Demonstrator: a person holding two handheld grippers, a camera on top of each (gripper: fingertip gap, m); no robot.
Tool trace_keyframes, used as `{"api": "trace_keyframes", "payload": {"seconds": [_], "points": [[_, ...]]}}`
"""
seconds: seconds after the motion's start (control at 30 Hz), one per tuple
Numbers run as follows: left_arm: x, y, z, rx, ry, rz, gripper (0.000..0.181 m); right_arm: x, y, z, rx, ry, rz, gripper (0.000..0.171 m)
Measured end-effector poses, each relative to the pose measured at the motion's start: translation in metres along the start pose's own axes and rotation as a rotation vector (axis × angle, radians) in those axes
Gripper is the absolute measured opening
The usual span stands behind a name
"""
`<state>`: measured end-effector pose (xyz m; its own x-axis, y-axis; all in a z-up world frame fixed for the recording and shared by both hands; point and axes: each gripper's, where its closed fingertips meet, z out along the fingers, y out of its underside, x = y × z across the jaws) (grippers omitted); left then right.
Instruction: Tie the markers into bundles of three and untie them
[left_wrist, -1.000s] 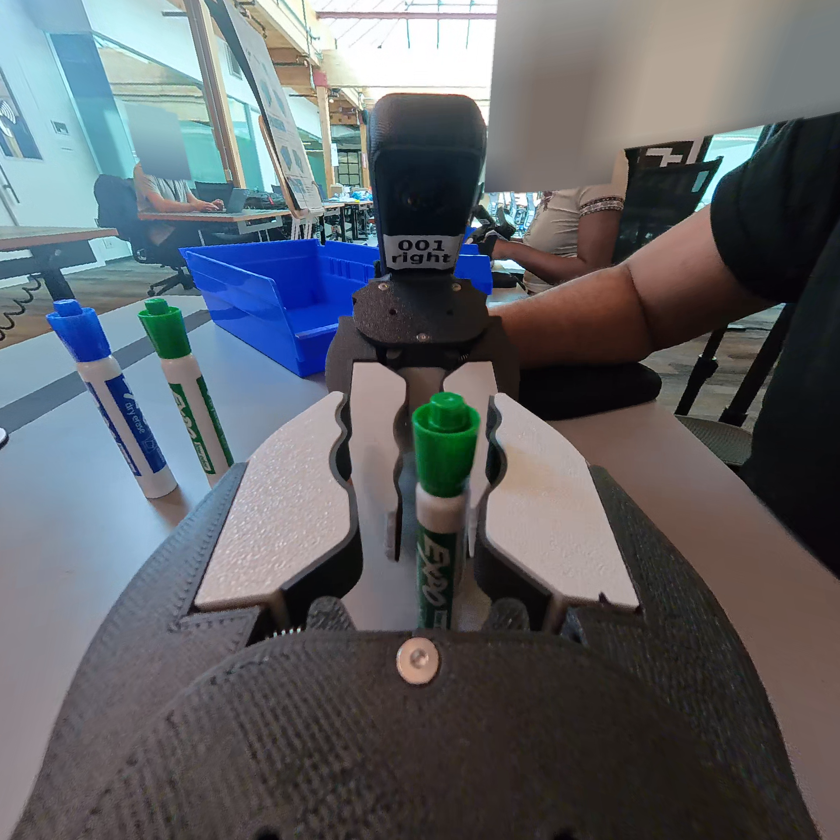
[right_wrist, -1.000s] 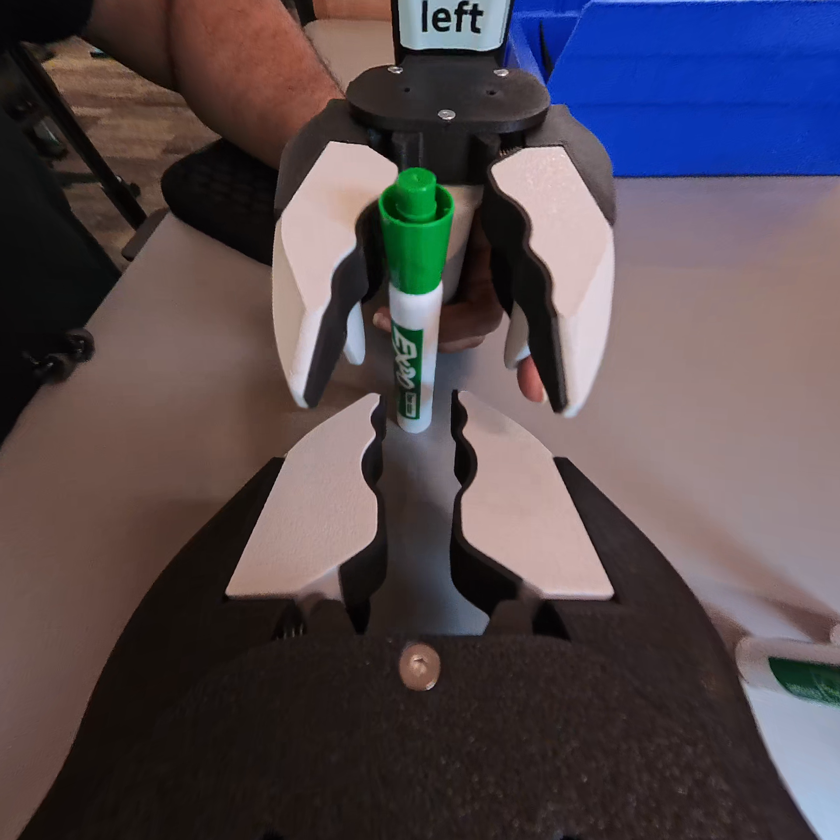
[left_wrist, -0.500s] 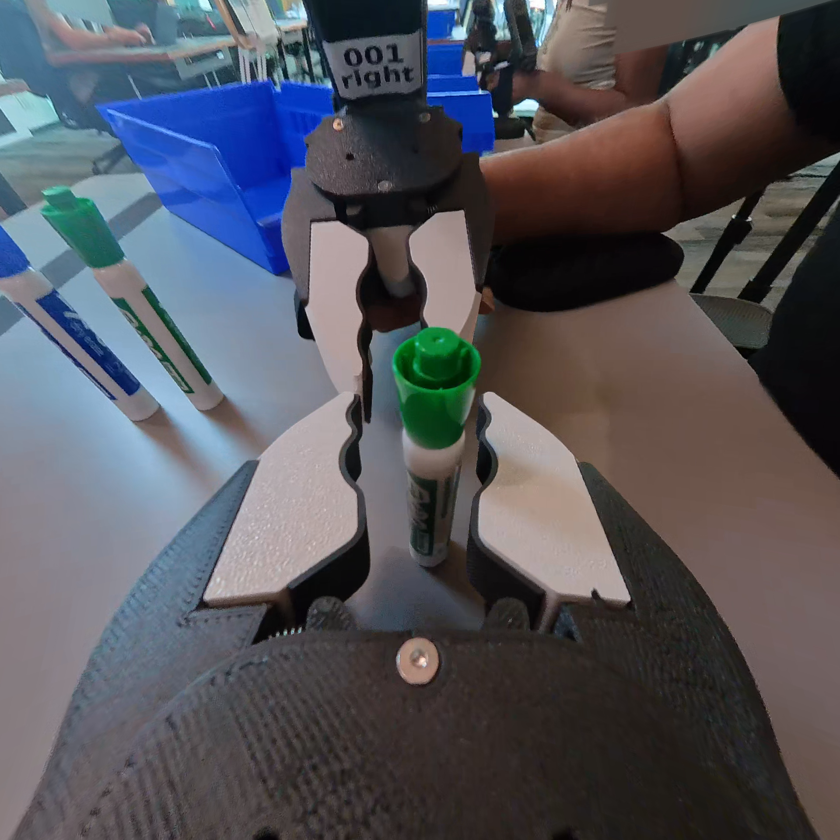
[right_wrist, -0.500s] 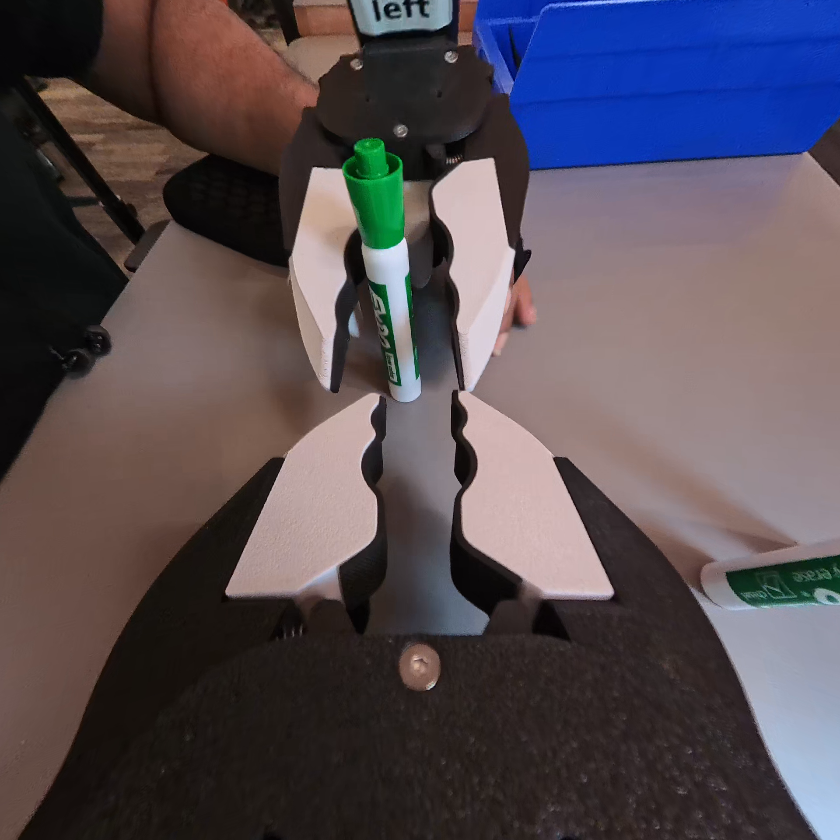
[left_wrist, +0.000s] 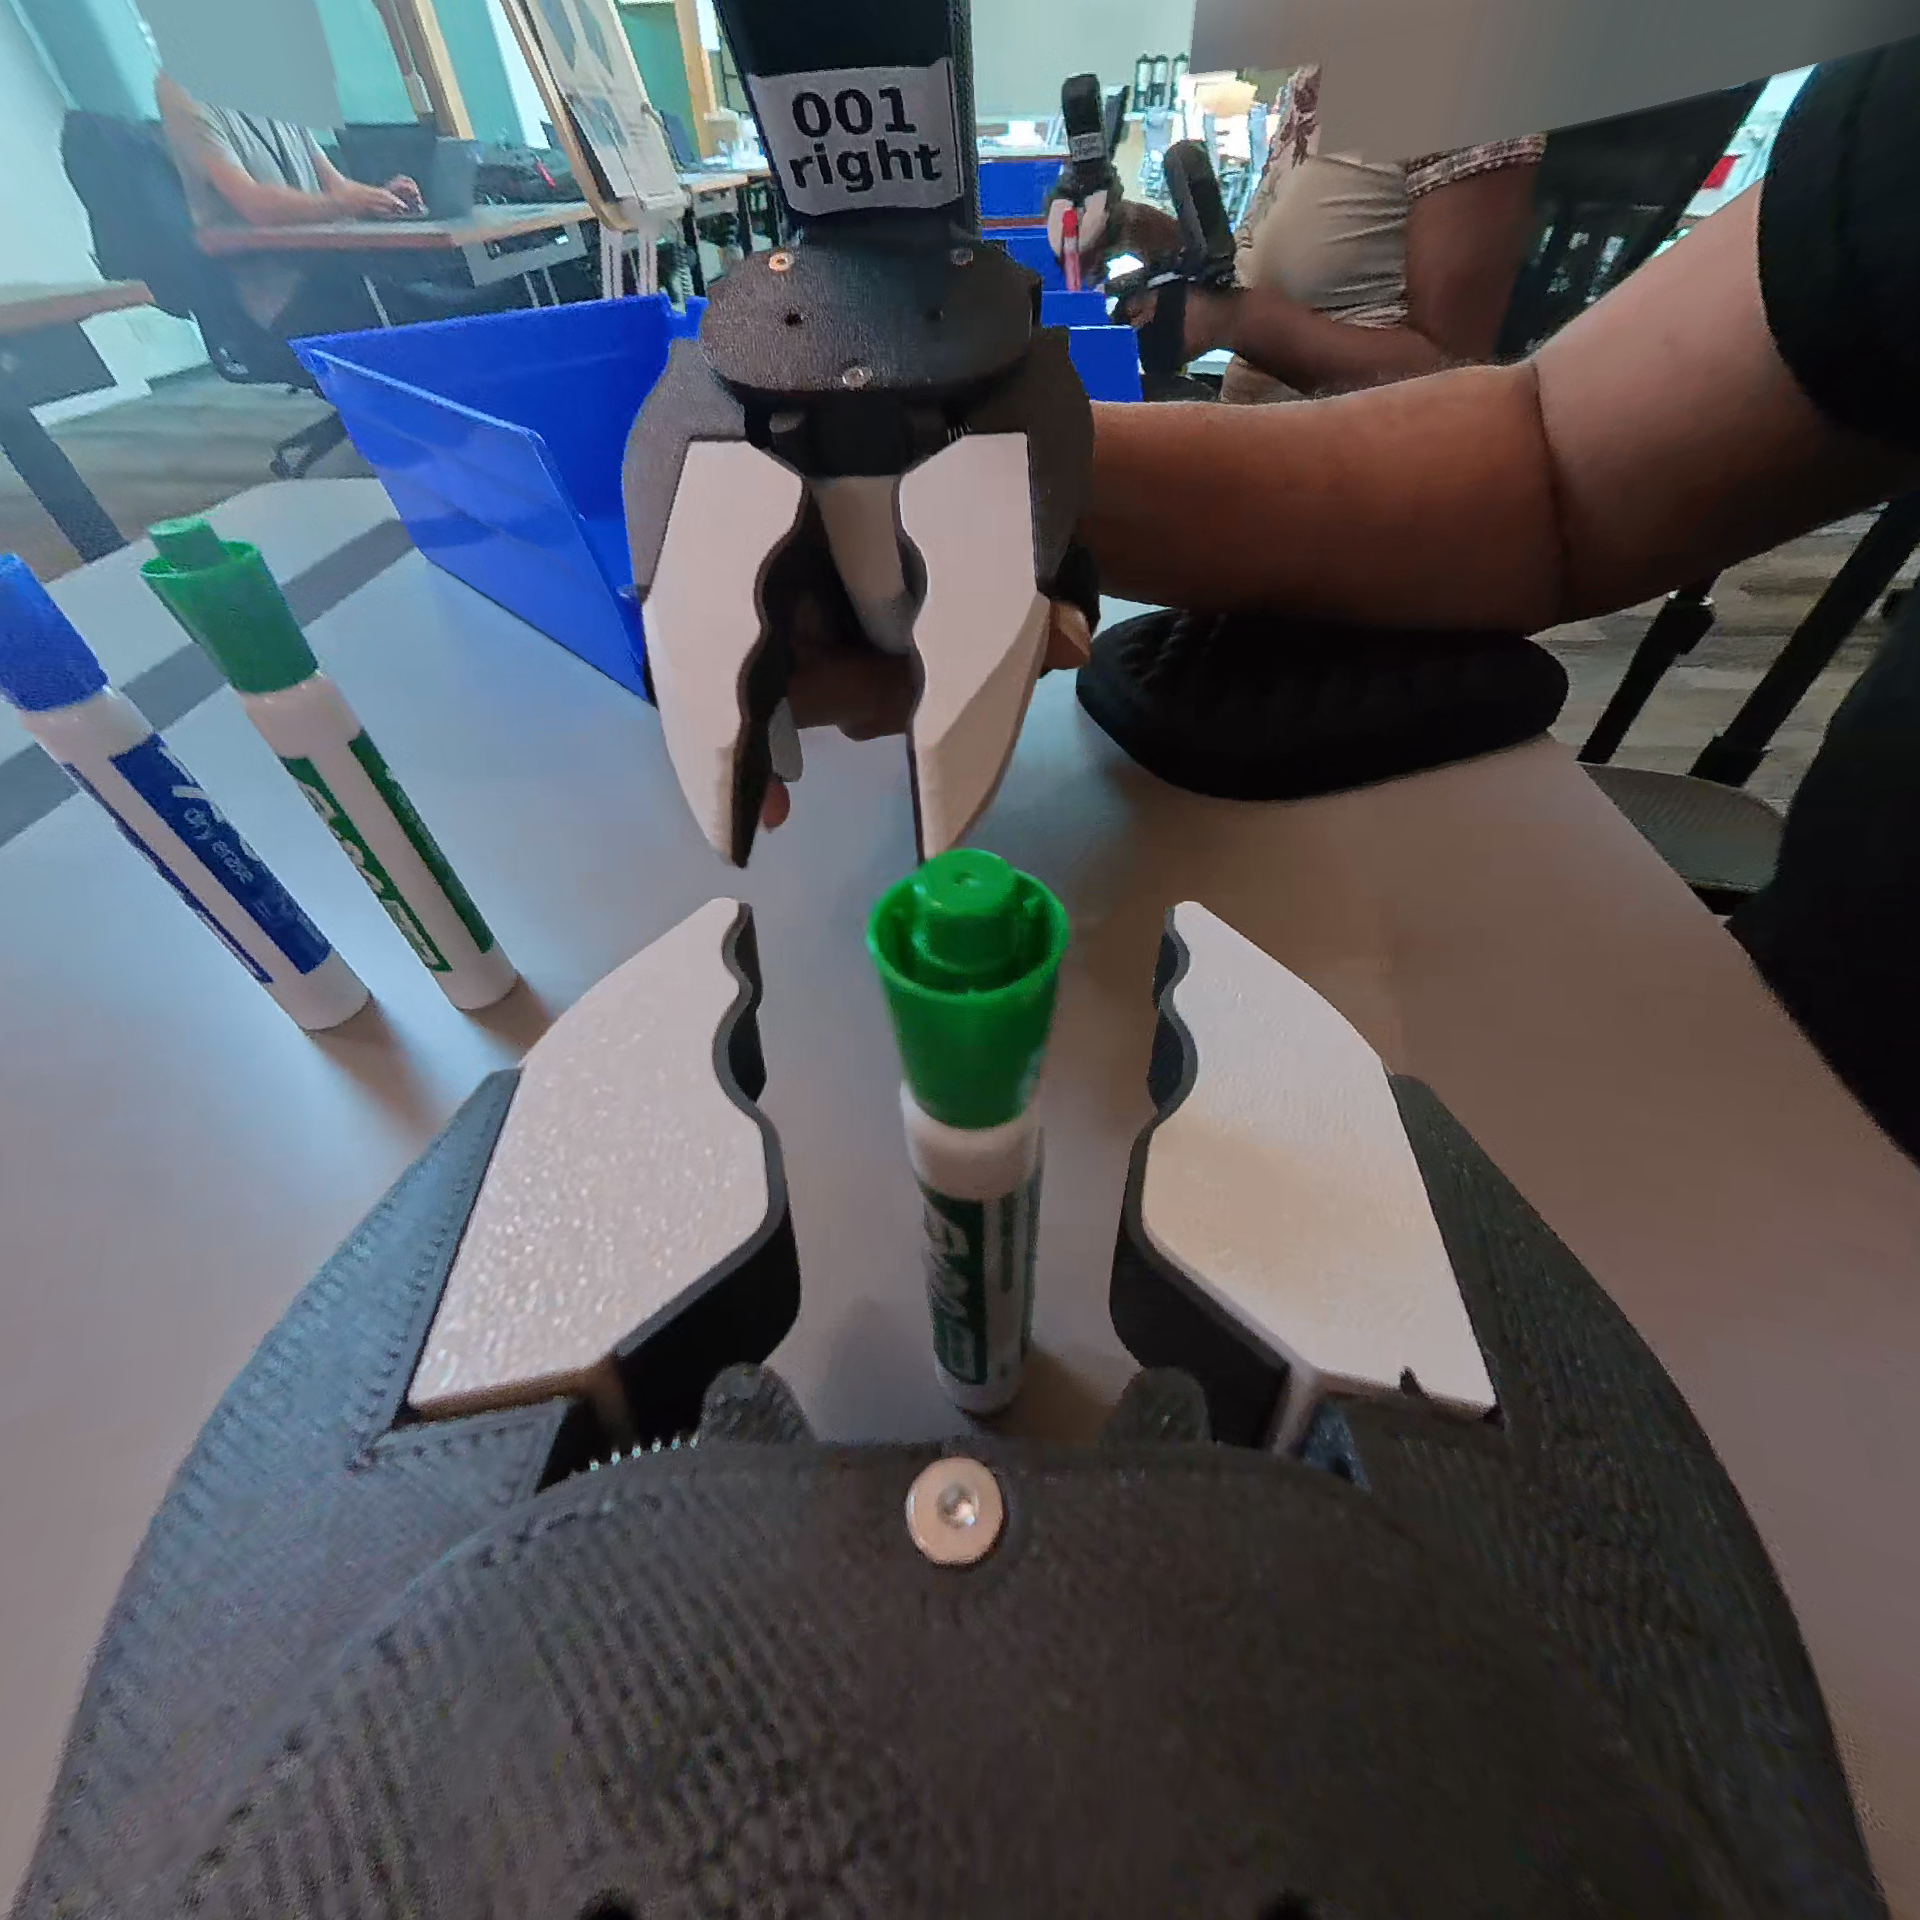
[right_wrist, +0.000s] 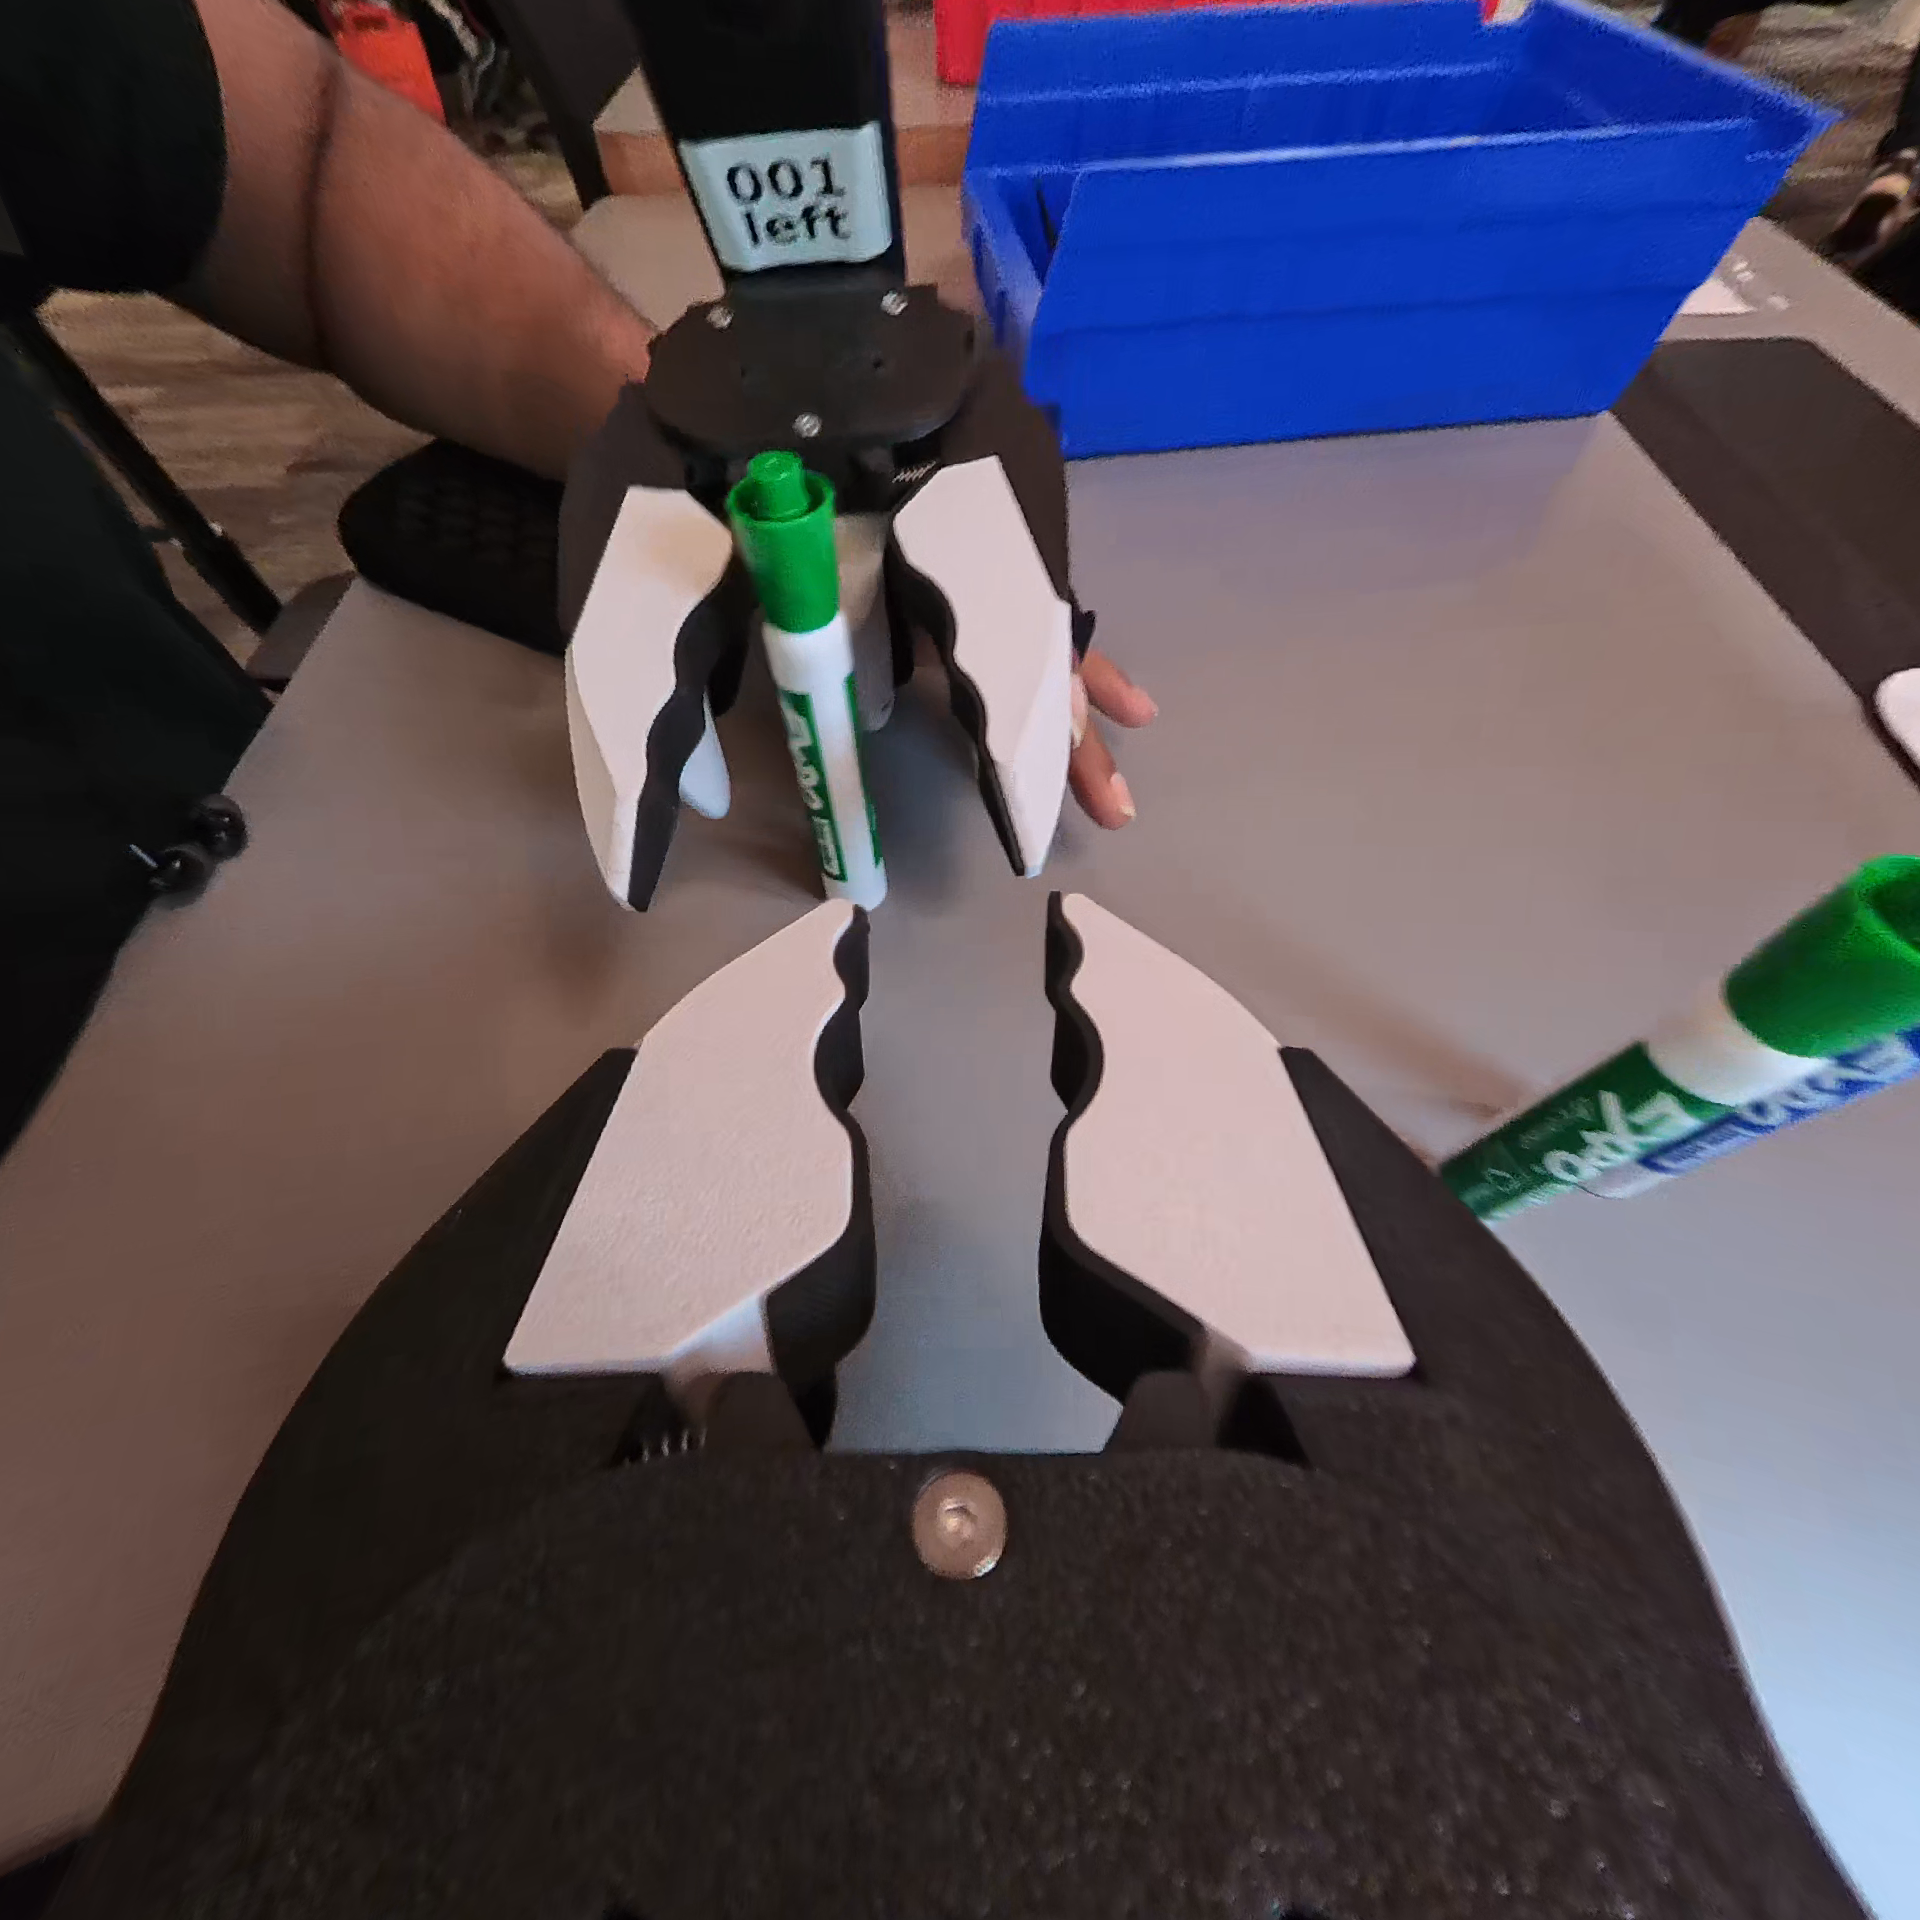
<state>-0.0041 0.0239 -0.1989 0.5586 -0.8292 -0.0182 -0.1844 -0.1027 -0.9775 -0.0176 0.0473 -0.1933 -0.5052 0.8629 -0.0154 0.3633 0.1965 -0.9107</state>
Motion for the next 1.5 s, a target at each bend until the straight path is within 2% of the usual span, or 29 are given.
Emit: {"api": "trace_keyframes", "payload": {"seconds": [0.2, 0.4, 0.6, 0.83, 1.03, 1.17, 1.3, 1.43, 1.5], "points": [[-0.005, -0.004, 0.002, 0.028, -0.035, 0.008, 0.067, 0.023, -0.006, -0.019, 0.034, 0.121, -0.012, 0.033], [-0.010, -0.008, -0.003, 0.065, -0.071, 0.007, 0.063, 0.072, -0.012, -0.053, 0.120, 0.387, 0.051, 0.034], [-0.016, -0.006, -0.004, 0.050, -0.101, 0.001, 0.064, 0.108, -0.003, -0.050, 0.136, 0.519, 0.147, 0.037], [-0.019, -0.004, -0.007, 0.041, -0.118, -0.019, 0.064, 0.122, -0.003, -0.031, 0.129, 0.514, 0.158, 0.034], [-0.019, -0.004, -0.007, 0.041, -0.110, -0.030, 0.063, 0.126, 0.001, -0.027, 0.111, 0.540, 0.139, 0.020], [-0.020, -0.004, -0.007, 0.041, -0.110, -0.033, 0.062, 0.122, -0.001, -0.024, 0.116, 0.526, 0.120, 0.018], [-0.021, -0.004, -0.007, 0.037, -0.122, -0.038, 0.063, 0.089, -0.028, -0.020, 0.190, 0.398, 0.068, 0.018], [-0.024, -0.004, -0.010, 0.045, -0.150, -0.047, 0.068, 0.031, -0.050, -0.005, 0.215, 0.151, 0.025, 0.019], [-0.023, -0.004, -0.009, 0.046, -0.145, -0.047, 0.070, 0.014, -0.056, 0.008, 0.222, 0.114, 0.002, 0.019]]}}
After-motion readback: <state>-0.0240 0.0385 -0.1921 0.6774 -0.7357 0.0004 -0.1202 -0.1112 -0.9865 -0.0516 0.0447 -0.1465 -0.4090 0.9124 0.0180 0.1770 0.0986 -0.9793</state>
